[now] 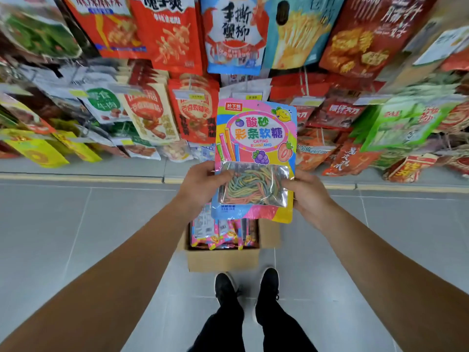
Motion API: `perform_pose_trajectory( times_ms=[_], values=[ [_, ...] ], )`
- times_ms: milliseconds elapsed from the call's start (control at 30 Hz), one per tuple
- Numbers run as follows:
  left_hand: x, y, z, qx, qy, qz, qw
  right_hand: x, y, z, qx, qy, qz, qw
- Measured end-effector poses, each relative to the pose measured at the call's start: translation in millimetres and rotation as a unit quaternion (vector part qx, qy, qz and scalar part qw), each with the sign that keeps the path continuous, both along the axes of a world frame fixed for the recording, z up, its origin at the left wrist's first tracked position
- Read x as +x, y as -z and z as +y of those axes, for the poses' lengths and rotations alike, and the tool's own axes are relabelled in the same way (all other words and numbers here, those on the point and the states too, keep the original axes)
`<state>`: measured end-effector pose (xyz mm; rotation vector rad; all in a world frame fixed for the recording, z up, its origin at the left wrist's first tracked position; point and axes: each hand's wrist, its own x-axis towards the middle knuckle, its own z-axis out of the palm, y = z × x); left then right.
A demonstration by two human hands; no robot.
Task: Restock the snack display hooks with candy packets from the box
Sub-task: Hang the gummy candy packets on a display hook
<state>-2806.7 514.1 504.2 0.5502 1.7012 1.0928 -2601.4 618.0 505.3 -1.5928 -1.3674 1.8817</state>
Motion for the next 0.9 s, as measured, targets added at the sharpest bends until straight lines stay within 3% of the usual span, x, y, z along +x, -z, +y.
perform_pose_trajectory(
  times_ms=[267,433,600,900],
  values=[
    [-9.8,-148.7,32.6,0.122,0.045,0.074,0.989,-1.2,-144.5,21.7,0.116,0.018,0.075,0.99],
    [-3.2,-208.4,52.2,0.189,0.064,0.092,0.976,8.3,-201.7,36.2,0.164,0.018,0.102,0.981],
    [4.6,-248.0,77.8,0.22,0.083,0.122,0.964,21.8,-239.5,56.2,0.19,0.032,0.115,0.974],
    [49.5,-305.9,151.4,0.311,0.07,0.073,0.945,57.1,-281.3,116.9,0.239,-0.003,0.112,0.964]
  ],
)
